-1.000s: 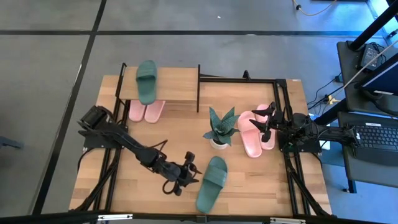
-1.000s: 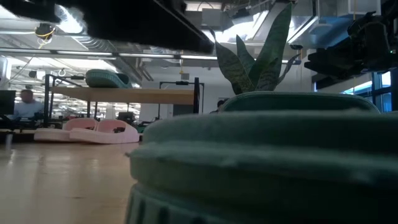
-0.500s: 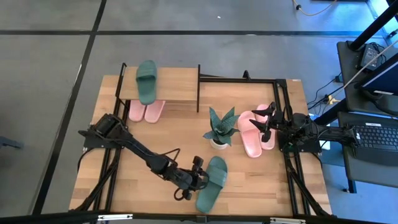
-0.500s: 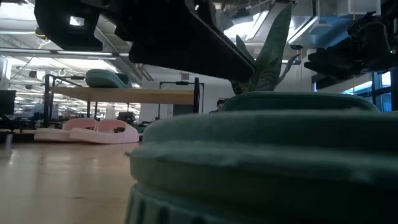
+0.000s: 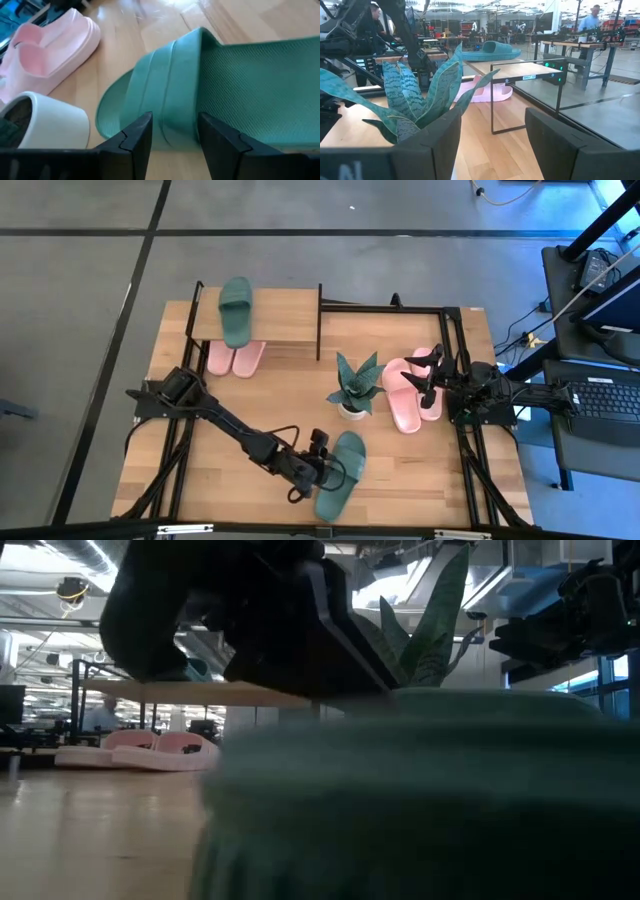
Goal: Pick and place slides into the shelf
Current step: Put the green slipper on the shelf
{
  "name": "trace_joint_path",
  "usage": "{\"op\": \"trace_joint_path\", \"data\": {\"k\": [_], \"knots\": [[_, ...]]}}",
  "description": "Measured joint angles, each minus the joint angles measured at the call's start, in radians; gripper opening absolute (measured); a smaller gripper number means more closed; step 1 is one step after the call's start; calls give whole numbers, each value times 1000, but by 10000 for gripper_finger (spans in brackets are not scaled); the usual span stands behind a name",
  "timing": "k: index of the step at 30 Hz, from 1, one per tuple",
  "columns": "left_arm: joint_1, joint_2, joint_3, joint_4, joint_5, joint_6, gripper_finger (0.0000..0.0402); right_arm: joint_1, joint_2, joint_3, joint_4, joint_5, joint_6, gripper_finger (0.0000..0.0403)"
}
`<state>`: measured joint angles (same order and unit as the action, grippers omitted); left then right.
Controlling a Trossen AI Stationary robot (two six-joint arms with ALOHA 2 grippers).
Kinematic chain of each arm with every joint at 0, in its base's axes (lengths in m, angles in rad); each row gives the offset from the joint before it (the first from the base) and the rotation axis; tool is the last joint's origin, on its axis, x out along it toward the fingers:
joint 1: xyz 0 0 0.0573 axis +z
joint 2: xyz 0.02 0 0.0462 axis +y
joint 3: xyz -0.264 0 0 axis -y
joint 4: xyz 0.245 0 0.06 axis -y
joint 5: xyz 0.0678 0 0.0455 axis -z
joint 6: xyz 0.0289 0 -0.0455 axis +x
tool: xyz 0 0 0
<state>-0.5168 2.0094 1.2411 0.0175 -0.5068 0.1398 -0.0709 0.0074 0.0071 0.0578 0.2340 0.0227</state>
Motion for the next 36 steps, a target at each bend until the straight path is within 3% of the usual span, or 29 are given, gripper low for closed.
{"op": "trace_joint_path", "data": {"k": [19, 36], "knots": [[1, 0, -1, -3, -1, 1, 146, 0, 17, 0, 0, -1, -2, 221], [4, 0, -2, -2, -6, -7, 22, 0, 17, 0, 0, -1, -4, 221]]}}
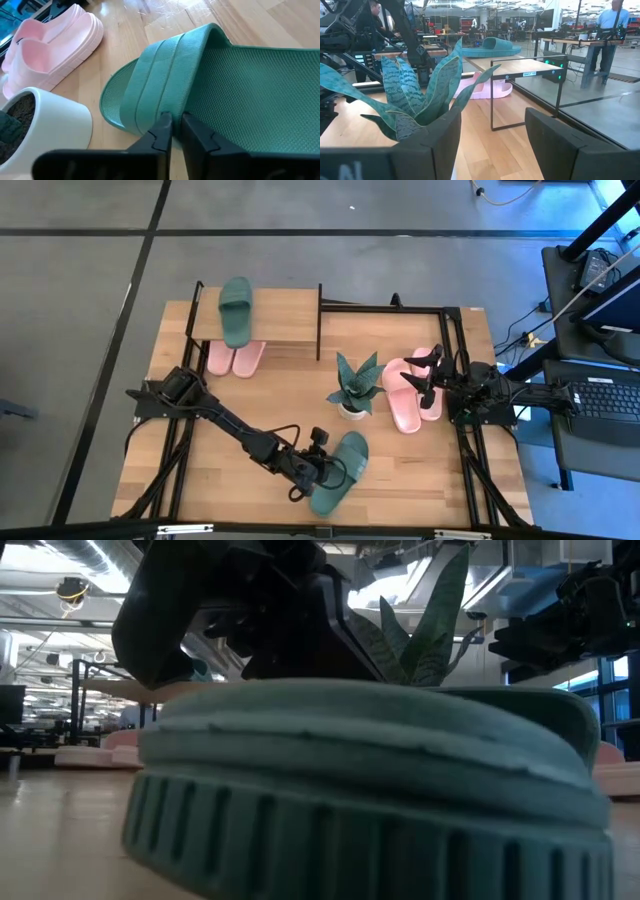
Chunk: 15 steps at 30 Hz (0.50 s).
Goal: Pick and place slides into the shelf
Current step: Put the green slipper on the shelf
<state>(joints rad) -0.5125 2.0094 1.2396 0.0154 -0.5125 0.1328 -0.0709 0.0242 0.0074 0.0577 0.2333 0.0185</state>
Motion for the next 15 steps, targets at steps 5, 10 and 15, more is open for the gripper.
{"op": "trace_joint_path", "data": {"k": [5, 10, 15], "knots": [[0, 0, 0, 0, -2, -12, 5, 0, 0, 0, 0, 0, 0, 221], [-4, -15, -2, -2, -17, -17, 3, 0, 0, 0, 0, 0, 0, 221], [-13, -94, -2, -46, -16, -19, 2, 0, 0, 0, 0, 0, 0, 221]]}}
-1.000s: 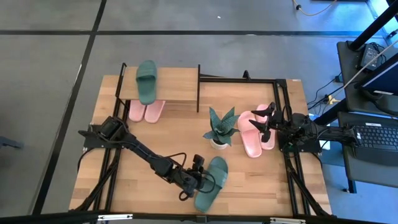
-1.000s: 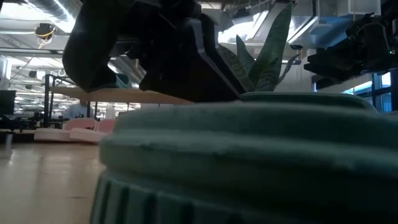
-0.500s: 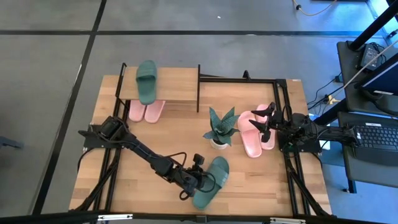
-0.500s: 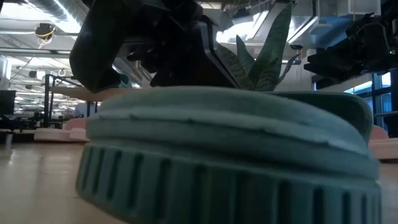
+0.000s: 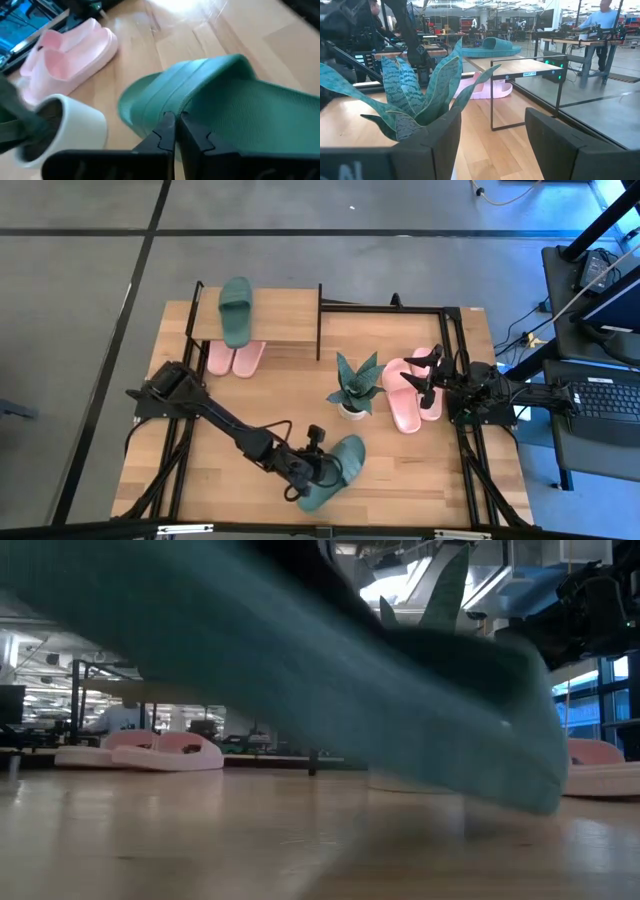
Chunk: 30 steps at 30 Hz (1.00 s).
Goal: Pick and place slides into the shelf
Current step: Put the green slipper on the shelf
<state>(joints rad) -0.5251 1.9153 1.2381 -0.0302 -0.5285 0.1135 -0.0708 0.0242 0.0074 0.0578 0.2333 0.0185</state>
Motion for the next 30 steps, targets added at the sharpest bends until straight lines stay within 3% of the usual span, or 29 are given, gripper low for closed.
{"op": "trace_joint_path", "data": {"k": [7, 17, 24, 30], "knots": [[3, -172, 0, -205, -26, -95, 1, 0, 0, 0, 0, 0, 0, 221], [3, -408, 0, -442, -309, -138, 0, 0, 0, 0, 0, 0, -1, 221], [19, -557, 0, -524, -452, -131, 0, 0, 0, 0, 0, 0, -1, 221], [98, -634, 1, -528, -554, -83, 0, 0, 0, 0, 0, 0, -5, 221]]}}
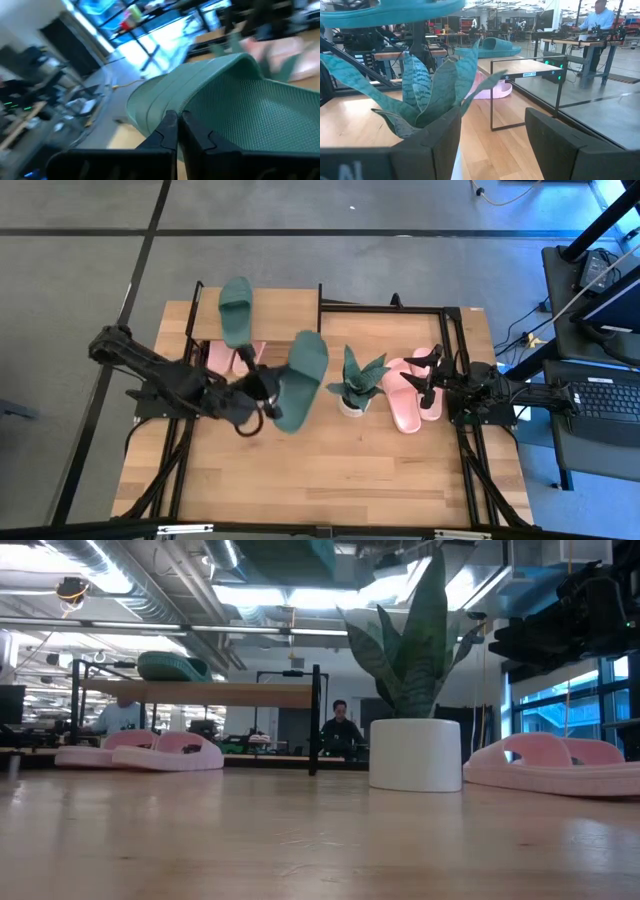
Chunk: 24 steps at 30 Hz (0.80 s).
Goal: Pick and place slides into the shelf
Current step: Put the green slipper on the shelf
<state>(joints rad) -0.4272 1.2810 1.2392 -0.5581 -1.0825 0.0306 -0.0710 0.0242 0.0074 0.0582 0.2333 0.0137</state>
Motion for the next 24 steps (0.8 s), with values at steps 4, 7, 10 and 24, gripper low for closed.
{"op": "trace_joint_path", "data": {"k": [4, 7, 10, 24], "knots": [[87, -41, 0, -7, -3, 55, 0, 0, 0, 0, 0, 0, -21, 221], [160, -70, 0, -42, 0, 89, 0, 0, 0, 0, 0, 0, -44, 221], [244, -102, 0, -80, 26, 93, 0, 0, 0, 0, 0, 0, -52, 221], [669, -148, 0, -133, 354, 150, 0, 0, 0, 0, 0, 2, -78, 221]]}}
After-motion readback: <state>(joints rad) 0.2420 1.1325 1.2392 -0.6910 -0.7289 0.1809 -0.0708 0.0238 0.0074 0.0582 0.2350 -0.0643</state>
